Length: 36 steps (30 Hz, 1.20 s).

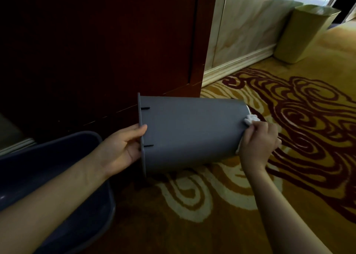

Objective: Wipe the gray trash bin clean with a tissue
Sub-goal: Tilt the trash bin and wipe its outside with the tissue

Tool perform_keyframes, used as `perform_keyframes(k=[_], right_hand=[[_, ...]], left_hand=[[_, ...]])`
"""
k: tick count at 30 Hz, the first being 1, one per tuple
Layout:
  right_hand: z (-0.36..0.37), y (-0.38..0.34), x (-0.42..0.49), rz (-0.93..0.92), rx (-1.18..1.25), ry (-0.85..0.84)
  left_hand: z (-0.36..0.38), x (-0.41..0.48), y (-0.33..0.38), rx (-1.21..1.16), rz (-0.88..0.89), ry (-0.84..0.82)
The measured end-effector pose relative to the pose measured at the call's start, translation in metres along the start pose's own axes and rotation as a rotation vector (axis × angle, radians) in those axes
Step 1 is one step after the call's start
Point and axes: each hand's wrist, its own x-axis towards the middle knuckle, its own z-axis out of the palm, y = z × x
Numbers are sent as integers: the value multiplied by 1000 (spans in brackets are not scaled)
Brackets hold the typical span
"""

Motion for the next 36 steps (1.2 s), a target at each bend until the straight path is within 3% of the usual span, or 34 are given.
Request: perform_keyframes(k=[2,6,8,11,15,17,22,28,32,36], right_hand=[[-3,-16,4,-22,33,-12],[-6,-58,-3,-298,79,-253],[-9,-67,-8,-335,101,-341],[-17,-64,-8,-237,130,-450],[-28,-58,5,-188,-120,-656],[-28,-46,12,-154,-254,-712],[-22,6,17,41,-371,-605],[-7,38,-4,396,98,-554],[-7,22,11,402,282,-379],[-11,13,32,396,346,-399]], left_hand=[[-6,-6,0,73,-101,-36],[-7,-14,3,67,-207,-128],[-2,-11,9,-36,-184,-4],[14,0,14,-46,-185,238],[46,14,5,120,-217,487],[49,15,-5,189,-207,515],[41,9,-14,231,-99,546],[1,-17,8,304,56,509],[-2,-25,12,255,82,410],[6,-29,9,262,125,320]])
